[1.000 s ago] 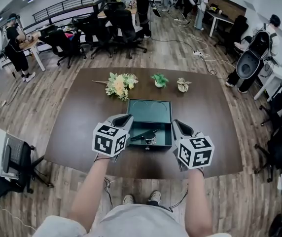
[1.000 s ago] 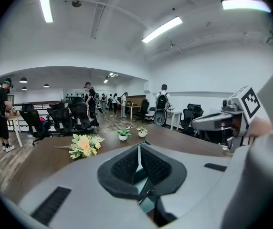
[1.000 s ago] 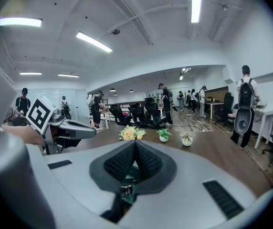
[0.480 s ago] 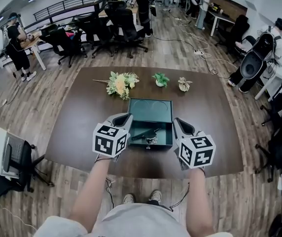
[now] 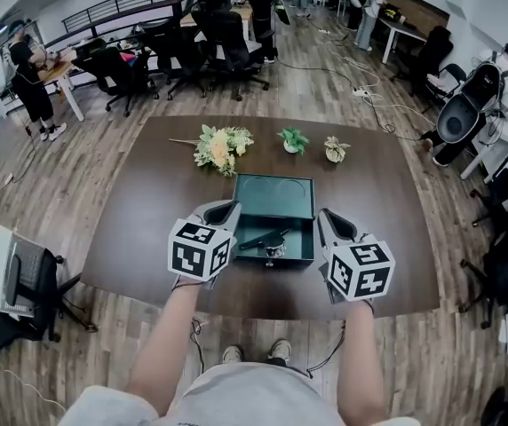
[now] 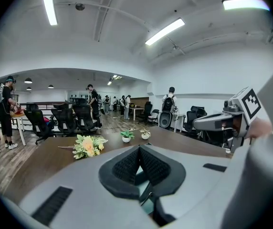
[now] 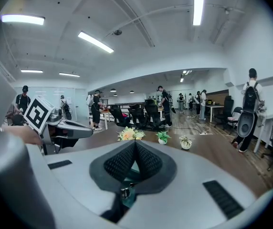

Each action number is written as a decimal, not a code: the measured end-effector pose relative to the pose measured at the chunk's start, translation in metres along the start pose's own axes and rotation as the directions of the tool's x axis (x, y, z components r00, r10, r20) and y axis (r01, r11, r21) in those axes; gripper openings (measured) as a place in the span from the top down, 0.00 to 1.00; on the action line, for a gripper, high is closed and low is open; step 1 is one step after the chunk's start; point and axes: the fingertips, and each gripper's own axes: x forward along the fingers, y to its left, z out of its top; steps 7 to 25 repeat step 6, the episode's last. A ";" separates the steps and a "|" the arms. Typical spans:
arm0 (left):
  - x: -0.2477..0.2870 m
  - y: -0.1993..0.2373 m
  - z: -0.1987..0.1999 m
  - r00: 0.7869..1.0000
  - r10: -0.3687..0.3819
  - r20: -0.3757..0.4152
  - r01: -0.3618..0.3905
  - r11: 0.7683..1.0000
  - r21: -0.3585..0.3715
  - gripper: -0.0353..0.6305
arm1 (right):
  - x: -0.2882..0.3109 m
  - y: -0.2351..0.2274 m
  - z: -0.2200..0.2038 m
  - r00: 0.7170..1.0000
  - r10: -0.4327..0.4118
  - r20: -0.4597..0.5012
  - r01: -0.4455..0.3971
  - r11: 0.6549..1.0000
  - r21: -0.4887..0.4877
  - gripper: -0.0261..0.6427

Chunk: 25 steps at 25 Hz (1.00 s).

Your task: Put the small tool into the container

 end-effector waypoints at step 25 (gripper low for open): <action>0.001 0.001 0.000 1.000 0.000 -0.006 0.000 1.000 -0.006 0.95 | 0.001 -0.001 0.001 1.000 0.003 -0.001 -0.003 1.000 0.002 0.96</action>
